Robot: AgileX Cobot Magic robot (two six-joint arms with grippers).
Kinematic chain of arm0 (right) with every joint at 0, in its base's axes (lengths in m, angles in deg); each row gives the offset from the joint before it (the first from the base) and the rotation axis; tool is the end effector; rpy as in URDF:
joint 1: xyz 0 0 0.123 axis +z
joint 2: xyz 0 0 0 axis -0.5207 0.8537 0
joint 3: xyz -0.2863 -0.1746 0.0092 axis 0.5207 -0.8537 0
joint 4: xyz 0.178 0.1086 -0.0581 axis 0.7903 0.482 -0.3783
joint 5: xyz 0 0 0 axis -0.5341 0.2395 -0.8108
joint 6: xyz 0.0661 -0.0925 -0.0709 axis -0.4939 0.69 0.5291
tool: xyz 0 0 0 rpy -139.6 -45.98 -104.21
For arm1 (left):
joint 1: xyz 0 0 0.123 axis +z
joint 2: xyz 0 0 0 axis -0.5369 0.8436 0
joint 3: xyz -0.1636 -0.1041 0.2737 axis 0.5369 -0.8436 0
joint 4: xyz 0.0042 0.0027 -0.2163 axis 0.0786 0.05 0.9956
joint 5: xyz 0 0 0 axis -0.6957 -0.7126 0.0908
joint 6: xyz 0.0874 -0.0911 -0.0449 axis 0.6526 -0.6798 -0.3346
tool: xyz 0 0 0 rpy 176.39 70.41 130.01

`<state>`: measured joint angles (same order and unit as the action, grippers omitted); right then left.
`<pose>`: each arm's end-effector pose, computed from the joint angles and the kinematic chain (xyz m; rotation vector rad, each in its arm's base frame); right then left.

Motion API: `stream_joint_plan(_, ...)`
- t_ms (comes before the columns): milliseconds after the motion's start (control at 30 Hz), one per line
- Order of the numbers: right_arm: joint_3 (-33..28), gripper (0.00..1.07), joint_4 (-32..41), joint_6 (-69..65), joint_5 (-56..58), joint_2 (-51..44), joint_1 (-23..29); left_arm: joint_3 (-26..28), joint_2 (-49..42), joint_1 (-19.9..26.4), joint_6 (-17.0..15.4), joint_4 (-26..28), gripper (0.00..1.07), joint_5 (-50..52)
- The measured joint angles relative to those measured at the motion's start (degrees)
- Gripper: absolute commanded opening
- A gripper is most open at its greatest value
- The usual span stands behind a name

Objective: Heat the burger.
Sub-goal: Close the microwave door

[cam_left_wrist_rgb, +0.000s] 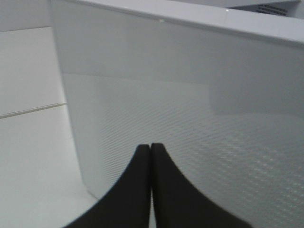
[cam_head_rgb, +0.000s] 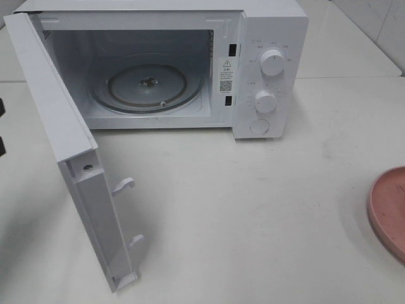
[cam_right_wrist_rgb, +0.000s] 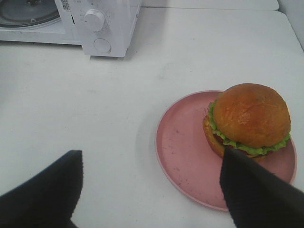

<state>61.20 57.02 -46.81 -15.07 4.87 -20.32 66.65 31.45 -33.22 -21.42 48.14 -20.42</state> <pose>-0.0466 -0.0175 0.2436 -0.0857 2.0201 0.1032 0.2267 -0.0531 0.2564 0.3518 1.7506 -0.2980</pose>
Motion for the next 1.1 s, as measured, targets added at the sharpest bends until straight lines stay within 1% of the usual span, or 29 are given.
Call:
stream_joint_plan(33,0.0,0.76,0.0,0.0,0.0,0.0,0.0,0.0,0.0,0.0,0.0,0.0,0.0,0.0)
stream_joint_plan(67,0.0,0.76,0.0,0.0,0.0,0.0,0.0,0.57,1.03,-1.43,0.34,0.0,0.0,0.0)
stream_joint_plan(100,0.0,0.76,0.0,0.0,0.0,0.0,0.0,1.66,2.81,-4.3,1.32,0.74,0.0,0.0)
stream_joint_plan(133,0.0,0.76,0.0,0.0,0.0,0.0,0.0,1.66,2.81,-4.3,1.32,0.74,0.0,0.0)
stream_joint_plan(167,0.0,0.76,0.0,0.0,0.0,0.0,0.0,2.35,4.58,-6.42,2.29,2.98,0.0,0.0)
stream_joint_plan(200,0.0,0.76,0.0,0.0,0.0,0.0,0.0,2.35,4.58,-6.42,2.29,2.98,0.0,0.0)
stream_joint_plan(267,0.0,0.76,0.0,0.0,0.0,0.0,0.0,3.5,6.82,-9.45,3.61,6.93,0.0,0.0)
stream_joint_plan(300,0.0,0.76,0.0,0.0,0.0,0.0,0.0,3.5,6.82,-9.45,3.61,6.93,0.0,0.0)
stream_joint_plan(333,0.0,0.76,0.0,0.0,0.0,0.0,0.0,4.35,8.08,-11.92,4.76,8.71,0.0,0.06)
stream_joint_plan(367,0.0,0.76,0.0,0.0,0.0,0.0,0.0,4.35,8.08,-11.92,4.76,8.71,0.0,0.06)
stream_joint_plan(433,0.0,0.76,0.0,0.0,0.0,0.0,0.0,5.84,10.03,-15.47,6.3,12.78,0.0,0.11)
stream_joint_plan(467,0.0,0.76,0.0,0.0,0.0,0.0,0.0,5.84,10.03,-15.47,6.3,12.78,0.0,0.11)
stream_joint_plan(500,0.0,0.76,0.0,0.0,0.0,0.0,0.0,6.93,11.06,-17.88,7.45,16.39,0.0,0.11)
stream_joint_plan(533,0.0,0.76,0.0,0.0,0.0,0.0,0.0,6.93,11.06,-17.88,7.45,16.39,0.0,0.11)
stream_joint_plan(567,0.0,0.76,0.0,0.0,0.0,0.0,0.0,7.56,11.52,-18.96,7.96,18.62,0.0,0.11)
stream_joint_plan(600,0.0,0.76,0.0,0.0,0.0,0.0,0.0,8.88,12.72,-21.77,9.91,23.2,0.0,0.11)
stream_joint_plan(633,0.0,0.76,0.0,0.0,0.0,0.0,0.0,8.88,12.72,-21.77,9.91,23.2,0.0,0.11)
stream_joint_plan(667,0.0,0.76,0.0,0.0,0.0,0.0,0.0,9.45,13.35,-23.2,10.77,25.04,0.0,0.11)
stream_joint_plan(700,0.0,0.76,0.0,0.0,0.0,0.0,0.0,10.94,14.73,-25.95,12.95,29.39,0.0,0.11)
stream_joint_plan(733,0.0,0.76,0.0,0.0,0.0,0.0,0.0,10.94,14.73,-25.95,12.95,29.39,0.0,0.11)
stream_joint_plan(767,0.0,0.76,0.0,0.0,0.0,0.0,0.0,12.49,16.1,-28.19,14.61,33.12,0.0,0.11)
stream_joint_plan(800,0.0,0.76,0.0,0.0,0.0,0.0,0.0,12.49,16.1,-28.19,14.61,33.12,0.0,0.11)
stream_joint_plan(867,0.0,0.76,0.0,0.0,0.0,0.0,0.0,15.3,18.39,-31.34,16.67,37.99,0.0,0.0)
stream_joint_plan(900,0.0,0.76,0.0,0.0,0.0,0.0,0.0,15.3,18.39,-31.34,16.67,37.99,0.0,0.0)
stream_joint_plan(933,0.0,0.76,0.0,0.0,0.0,0.0,0.0,17.13,19.77,-33.35,17.93,40.68,0.0,-0.23)
stream_joint_plan(1000,0.0,0.76,0.0,0.0,0.0,0.0,0.0,17.99,20.51,-34.26,18.74,41.83,0.0,-0.4)
stream_joint_plan(1033,0.0,0.76,0.0,0.0,0.0,0.0,0.0,20.17,21.94,-35.81,20.8,44.69,0.0,-1.03)
stream_joint_plan(1067,0.0,0.76,0.0,0.0,0.0,0.0,0.0,20.17,21.94,-35.81,20.8,44.69,0.0,-1.03)
stream_joint_plan(1100,0.0,0.76,0.0,0.0,0.0,0.0,0.0,22.4,23.15,-37.18,22.75,47.56,0.0,-1.72)
